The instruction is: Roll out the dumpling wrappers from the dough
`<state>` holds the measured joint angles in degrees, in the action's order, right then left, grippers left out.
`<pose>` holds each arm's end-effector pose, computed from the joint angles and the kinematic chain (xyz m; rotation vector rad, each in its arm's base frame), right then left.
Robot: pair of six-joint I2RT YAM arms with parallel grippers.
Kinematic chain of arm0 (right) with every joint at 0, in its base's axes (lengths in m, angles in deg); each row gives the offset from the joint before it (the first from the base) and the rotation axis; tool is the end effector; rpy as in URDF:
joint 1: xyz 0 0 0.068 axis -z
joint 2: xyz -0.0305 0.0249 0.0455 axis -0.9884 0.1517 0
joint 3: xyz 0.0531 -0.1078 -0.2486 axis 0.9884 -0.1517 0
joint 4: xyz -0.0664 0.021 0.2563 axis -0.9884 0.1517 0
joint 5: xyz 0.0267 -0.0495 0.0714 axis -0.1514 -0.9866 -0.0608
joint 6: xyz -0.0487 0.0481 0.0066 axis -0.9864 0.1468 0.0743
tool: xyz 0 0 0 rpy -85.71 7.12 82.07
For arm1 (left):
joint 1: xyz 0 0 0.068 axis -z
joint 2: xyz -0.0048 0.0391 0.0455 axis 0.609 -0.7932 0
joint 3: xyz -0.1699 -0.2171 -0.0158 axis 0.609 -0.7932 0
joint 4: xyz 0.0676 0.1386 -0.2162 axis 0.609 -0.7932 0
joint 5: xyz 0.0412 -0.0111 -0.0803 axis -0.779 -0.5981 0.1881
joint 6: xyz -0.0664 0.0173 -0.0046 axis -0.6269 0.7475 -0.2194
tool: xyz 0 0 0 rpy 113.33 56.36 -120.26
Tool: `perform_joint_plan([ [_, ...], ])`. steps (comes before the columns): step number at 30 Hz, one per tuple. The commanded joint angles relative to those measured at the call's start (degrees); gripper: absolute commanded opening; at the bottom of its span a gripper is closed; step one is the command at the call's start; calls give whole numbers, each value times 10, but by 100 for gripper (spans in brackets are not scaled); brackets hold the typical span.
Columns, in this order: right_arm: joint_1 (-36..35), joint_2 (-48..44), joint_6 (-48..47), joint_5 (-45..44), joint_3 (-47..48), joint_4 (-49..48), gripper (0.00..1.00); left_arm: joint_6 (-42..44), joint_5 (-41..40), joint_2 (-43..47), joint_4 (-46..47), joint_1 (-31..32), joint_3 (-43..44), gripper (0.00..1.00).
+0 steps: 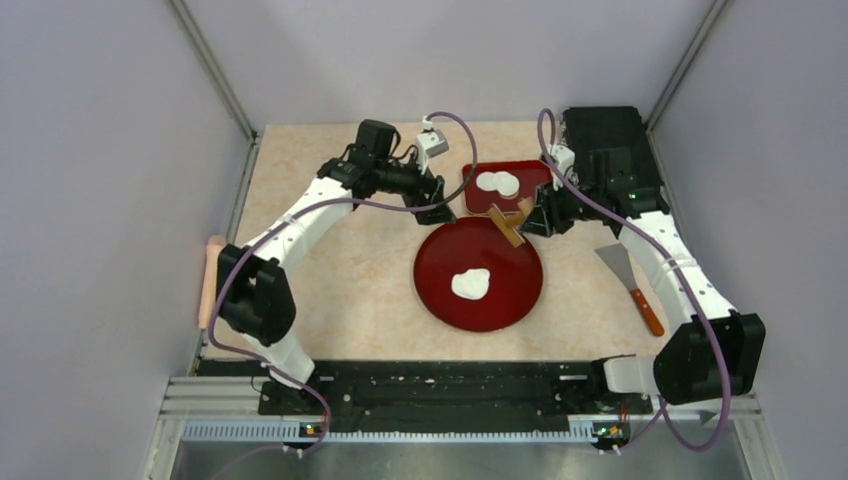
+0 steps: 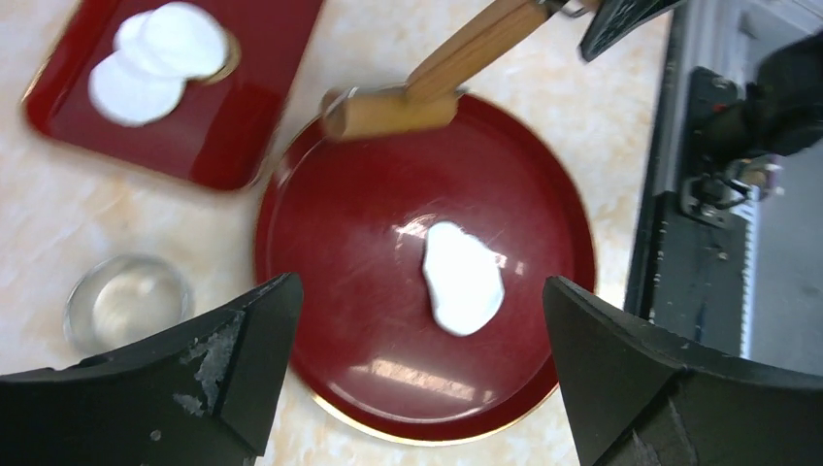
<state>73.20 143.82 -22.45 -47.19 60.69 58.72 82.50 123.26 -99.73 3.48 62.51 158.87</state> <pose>0.2788 0.0745 0.3045 -0.6955 2.2036 0.7721 0.3405 -0.2029 0.3173 1.1076 1.8738 -1.0131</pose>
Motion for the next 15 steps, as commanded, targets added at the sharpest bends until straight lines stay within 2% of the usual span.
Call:
perform_joint_plan([
  [1, 5, -36, 9, 131, 20, -31, 0, 42, 93, -49, -49, 32, 72, 99],
  [5, 5, -41, 14, 200, 27, -19, 0, 97, 138, -75, -109, 58, 100, 99],
  [9, 5, -44, 22, 254, 28, -19, 0, 155, 150, -87, -174, 97, 109, 99],
  [15, 5, -45, 30, 300, 33, -17, 0, 154, 143, -94, -172, 117, 101, 99],
])
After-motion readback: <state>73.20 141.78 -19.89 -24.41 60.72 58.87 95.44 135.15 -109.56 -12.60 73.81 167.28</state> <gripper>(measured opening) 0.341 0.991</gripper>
